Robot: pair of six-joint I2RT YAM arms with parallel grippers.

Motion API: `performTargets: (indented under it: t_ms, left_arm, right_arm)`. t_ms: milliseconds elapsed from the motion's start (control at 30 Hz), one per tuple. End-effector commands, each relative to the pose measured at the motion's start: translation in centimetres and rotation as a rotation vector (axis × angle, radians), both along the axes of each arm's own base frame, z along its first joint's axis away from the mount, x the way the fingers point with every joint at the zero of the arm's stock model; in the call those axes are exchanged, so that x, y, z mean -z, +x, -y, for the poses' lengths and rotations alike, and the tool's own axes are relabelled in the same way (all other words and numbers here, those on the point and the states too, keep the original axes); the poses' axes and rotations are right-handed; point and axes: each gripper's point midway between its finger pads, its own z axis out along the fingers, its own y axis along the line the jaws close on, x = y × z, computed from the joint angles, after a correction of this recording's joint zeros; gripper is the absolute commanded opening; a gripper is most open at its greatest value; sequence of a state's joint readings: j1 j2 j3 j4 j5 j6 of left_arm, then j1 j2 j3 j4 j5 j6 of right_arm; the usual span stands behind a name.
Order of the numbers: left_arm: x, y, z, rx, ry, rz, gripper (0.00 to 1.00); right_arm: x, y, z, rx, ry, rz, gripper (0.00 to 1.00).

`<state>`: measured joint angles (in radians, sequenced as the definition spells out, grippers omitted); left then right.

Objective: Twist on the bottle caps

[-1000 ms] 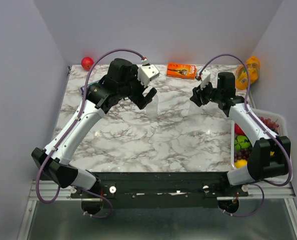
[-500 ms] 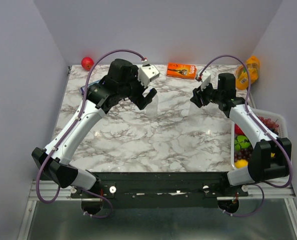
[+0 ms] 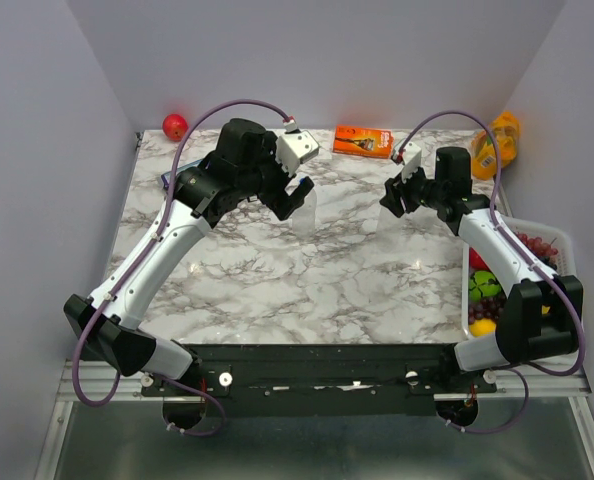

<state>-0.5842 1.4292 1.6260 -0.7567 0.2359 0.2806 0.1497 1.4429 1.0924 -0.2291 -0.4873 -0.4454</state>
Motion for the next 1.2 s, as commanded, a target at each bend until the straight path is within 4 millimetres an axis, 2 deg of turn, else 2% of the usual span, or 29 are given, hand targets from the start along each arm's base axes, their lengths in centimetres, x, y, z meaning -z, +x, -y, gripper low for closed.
performTargets:
  t_ms: [0,367,667,933,1067,1100,1133,1167]
  left_arm:
    - [0.0,0.0,0.1,0.006,-0.013,0.001,0.99]
    - [0.0,0.0,0.3,0.008,-0.018,-0.001,0.99]
    - [0.1,-0.2,0.1,0.006,-0.014,-0.002,0.99]
    - [0.3,-0.3,0.0,0.010,-0.010,-0.006,0.99]
    - [0.4,-0.2,0.1,0.010,-0.008,-0.008,0.99]
    - [0.2,-0.2,0.1,0.011,-0.010,-0.003,0.99]
    - [0.3,-0.2,0.0,0.008,-0.007,-0.005,0.99]
    - [0.3,-0.2,0.0,0.007,-0.006,-0.002,0.99]
  right_arm:
    - [-1.5,-0.5,-0.1,0.002,0.013,0.023,0.63]
    - [-1.1,-1.6,-0.1,0.000,0.018,0.004,0.63]
    - [-1.2,-0.8,-0.1,-0.002,0.008,0.012,0.64]
    - [-2.7,0.2,-0.3,0.005,0.021,0.035,0.70]
    - [-3.2,0.4,-0.4,0.005,0.027,0.043,0.82]
    - [-3.6,0.3,-0.6,-0.003,0.038,0.046,0.97]
    - [-4.0,0.1,-0.7,-0.009,0.047,0.048,1.00]
    - [-5.2,-0.1,-0.9,-0.015,0.062,0.070,1.00]
